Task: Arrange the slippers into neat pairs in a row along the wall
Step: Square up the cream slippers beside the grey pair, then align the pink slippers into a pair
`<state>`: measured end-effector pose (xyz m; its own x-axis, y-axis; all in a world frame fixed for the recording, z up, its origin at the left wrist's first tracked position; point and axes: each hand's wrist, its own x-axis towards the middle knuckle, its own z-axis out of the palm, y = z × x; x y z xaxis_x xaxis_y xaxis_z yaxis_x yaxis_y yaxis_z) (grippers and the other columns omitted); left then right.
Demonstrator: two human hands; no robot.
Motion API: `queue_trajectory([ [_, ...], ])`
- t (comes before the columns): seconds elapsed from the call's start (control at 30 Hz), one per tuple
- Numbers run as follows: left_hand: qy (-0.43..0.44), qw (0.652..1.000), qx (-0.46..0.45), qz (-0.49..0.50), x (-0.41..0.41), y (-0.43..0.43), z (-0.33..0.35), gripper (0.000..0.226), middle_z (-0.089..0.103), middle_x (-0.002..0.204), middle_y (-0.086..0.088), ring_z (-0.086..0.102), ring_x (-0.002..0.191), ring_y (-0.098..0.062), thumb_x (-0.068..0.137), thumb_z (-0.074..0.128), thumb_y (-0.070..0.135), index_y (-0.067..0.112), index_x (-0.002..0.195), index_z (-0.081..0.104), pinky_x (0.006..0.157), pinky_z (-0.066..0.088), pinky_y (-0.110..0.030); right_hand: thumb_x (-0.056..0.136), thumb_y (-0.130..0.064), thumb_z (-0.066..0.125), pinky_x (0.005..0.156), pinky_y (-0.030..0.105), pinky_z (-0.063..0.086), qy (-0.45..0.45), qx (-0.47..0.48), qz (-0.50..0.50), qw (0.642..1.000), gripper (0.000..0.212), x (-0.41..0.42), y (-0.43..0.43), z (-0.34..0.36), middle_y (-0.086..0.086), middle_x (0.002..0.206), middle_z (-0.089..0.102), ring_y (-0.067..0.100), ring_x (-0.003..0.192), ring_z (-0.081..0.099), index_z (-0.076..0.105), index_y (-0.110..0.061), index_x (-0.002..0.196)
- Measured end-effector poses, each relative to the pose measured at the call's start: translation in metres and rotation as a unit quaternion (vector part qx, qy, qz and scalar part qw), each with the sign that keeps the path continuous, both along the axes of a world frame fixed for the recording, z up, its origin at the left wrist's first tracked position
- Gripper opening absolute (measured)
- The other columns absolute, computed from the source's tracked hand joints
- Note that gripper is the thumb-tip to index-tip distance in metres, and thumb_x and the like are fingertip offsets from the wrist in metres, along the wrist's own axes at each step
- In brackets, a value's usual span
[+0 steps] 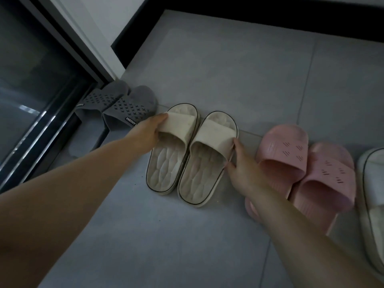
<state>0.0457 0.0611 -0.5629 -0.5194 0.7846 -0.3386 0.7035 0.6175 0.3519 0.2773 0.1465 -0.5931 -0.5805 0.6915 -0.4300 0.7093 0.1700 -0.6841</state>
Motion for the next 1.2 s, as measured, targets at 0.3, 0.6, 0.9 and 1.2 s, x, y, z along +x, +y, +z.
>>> queue_trajectory([
  [0.3, -0.008, 0.999, -0.034, 0.023, -0.002, 0.007, 0.004, 0.058, 0.028, 0.154, -0.016, 0.029, 0.141, -0.029, 0.091, 0.041, -0.006, 0.007, 0.146, 0.025, 0.114, 0.025, -0.029, 0.095, -0.015, 0.047, 0.094, 0.027, 0.037, -0.017, -0.054, 0.016, 0.998, 0.069, -0.009, -0.001, 0.009, 0.012, 0.139, 0.05, 0.03, 0.125, 0.049, 0.007, -0.02, 0.15],
  [0.6, -0.012, 0.997, 0.039, -0.068, 0.085, 0.067, 0.035, 0.063, 0.047, 0.14, -0.012, 0.045, 0.127, -0.03, 0.08, 0.049, 0.001, 0.017, 0.139, 0.037, 0.104, 0.037, -0.031, 0.072, -0.014, 0.062, 0.086, 0.029, 0.042, -0.07, 0.203, -0.129, 0.968, 0.035, 0.094, 0.049, 0.054, 0.015, 0.112, 0.064, 0.034, 0.106, 0.058, 0.061, -0.016, 0.107],
  [0.9, -0.101, 0.955, -0.095, -0.263, 0.204, 0.117, 0.002, 0.085, 0.002, 0.16, -0.009, 0.017, 0.147, -0.023, 0.086, 0.059, 0.015, 0.014, 0.15, 0.004, 0.118, 0.022, -0.031, 0.078, -0.005, 0.059, 0.1, 0.035, 0.042, -0.118, 0.015, -0.059, 0.991, 0.056, 0.175, 0.083, 0.038, 0.011, 0.126, 0.056, 0.026, 0.117, 0.055, 0.045, -0.013, 0.132],
  [1.2, -0.047, 0.963, -0.095, -0.248, 0.183, 0.095, -0.001, 0.068, 0.007, 0.16, -0.002, 0.021, 0.146, -0.019, 0.09, 0.045, 0.007, 0.018, 0.149, 0.013, 0.118, 0.023, -0.031, 0.087, -0.012, 0.051, 0.096, 0.033, 0.04, -0.097, 0.029, -0.057, 0.993, 0.065, 0.166, 0.078, 0.026, 0.005, 0.135, 0.052, 0.027, 0.121, 0.053, 0.024, -0.024, 0.144],
])
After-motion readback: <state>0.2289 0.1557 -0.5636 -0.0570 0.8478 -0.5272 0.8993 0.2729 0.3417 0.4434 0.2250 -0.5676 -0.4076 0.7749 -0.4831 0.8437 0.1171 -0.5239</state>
